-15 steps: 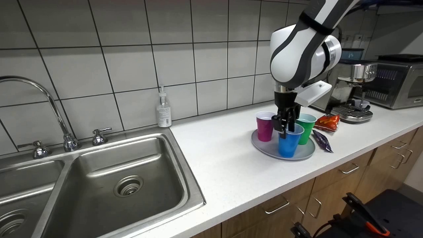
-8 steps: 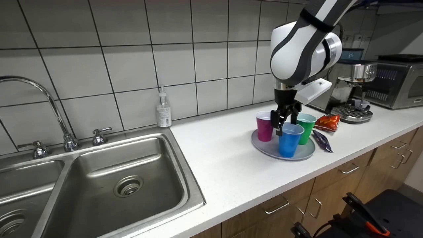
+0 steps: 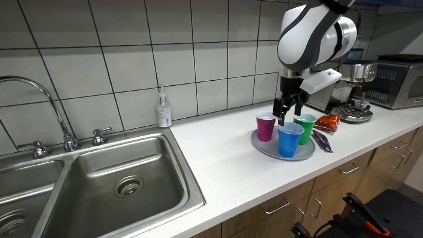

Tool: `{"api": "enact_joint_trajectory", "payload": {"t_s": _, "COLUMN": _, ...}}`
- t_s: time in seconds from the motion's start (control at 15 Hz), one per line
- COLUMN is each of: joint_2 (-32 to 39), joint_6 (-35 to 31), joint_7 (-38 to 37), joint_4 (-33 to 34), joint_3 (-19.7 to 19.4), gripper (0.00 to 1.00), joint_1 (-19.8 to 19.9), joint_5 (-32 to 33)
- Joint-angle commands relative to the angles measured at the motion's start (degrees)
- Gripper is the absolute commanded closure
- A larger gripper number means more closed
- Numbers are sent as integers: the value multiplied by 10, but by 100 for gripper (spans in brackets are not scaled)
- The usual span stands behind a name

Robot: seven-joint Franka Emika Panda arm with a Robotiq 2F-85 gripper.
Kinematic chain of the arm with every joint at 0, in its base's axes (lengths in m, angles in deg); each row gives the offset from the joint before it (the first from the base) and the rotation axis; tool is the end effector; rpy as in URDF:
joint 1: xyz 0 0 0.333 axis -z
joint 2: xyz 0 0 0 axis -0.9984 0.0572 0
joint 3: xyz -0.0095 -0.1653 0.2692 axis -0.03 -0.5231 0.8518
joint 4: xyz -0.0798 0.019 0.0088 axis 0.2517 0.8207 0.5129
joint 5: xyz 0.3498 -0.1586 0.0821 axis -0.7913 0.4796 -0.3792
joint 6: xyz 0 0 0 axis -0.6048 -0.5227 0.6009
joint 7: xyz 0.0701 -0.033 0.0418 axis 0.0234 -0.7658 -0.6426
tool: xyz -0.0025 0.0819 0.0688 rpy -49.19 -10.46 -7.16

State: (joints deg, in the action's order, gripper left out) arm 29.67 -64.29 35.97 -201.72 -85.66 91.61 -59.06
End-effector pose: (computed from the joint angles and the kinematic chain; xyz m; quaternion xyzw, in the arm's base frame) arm 0.4512 -0.0949 0.2910 0.9921 0.0984 0.0099 0.0775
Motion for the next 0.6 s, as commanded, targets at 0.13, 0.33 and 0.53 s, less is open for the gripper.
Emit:
{"api": "enact_joint_trajectory", "payload": {"t_s": 0.13, "joint_2": -107, "joint_6": 3, "joint_7": 46, "joint_4": -63, "joint_3": -10, "gripper": 0, "joint_1": 10, "joint_5": -51}}
{"api": "enact_joint_trajectory", "payload": {"t_s": 0.33, "joint_2": -158, "joint_6": 8, "joint_7": 61, "joint_4": -89, "joint_3": -20, "gripper": 0, "joint_1": 7, "joint_5": -70}}
{"api": "enact_joint_trajectory", "payload": {"t_s": 0.53, "joint_2": -135, "joint_6": 3, "joint_7": 43, "joint_4": -74, "joint_3": -16, "gripper": 0, "joint_1": 7, "joint_5": -65}}
